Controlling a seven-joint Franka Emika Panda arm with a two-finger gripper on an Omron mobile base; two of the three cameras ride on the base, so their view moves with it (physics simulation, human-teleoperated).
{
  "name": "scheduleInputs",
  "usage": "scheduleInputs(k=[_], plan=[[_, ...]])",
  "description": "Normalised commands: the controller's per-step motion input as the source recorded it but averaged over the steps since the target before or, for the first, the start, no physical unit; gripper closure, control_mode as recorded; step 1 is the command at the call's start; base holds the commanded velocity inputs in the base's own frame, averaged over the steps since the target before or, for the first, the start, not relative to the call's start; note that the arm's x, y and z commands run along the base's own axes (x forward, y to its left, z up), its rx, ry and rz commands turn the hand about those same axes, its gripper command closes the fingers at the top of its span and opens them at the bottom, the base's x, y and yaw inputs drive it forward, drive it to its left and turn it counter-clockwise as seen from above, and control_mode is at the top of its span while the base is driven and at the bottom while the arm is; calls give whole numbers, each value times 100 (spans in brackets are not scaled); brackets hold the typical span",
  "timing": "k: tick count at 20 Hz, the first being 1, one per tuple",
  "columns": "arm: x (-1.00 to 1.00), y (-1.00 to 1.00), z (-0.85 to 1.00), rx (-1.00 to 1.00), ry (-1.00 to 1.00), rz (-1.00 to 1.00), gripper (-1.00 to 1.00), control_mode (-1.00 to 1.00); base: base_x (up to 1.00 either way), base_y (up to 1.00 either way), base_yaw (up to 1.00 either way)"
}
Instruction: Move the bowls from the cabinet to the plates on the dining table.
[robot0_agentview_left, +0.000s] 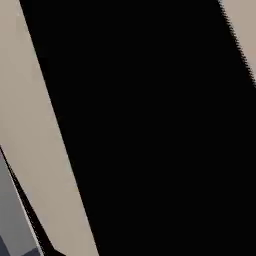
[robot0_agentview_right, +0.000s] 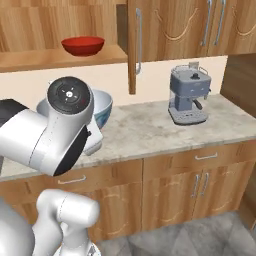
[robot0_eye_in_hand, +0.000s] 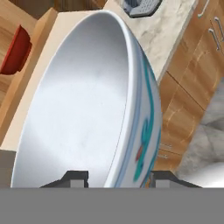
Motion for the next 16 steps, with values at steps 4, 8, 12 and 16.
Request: scheduleInputs(k=[4,8,12,16], plan=[[0,0,0,0,0,0,100,100,0,-52,-52],[0,0,0,0,0,0,100,100,6,-53,-49],[0,0,0,0,0,0,100,100,8,-83,-47],[0,0,0,0,0,0,100,100,26,-89,-44]])
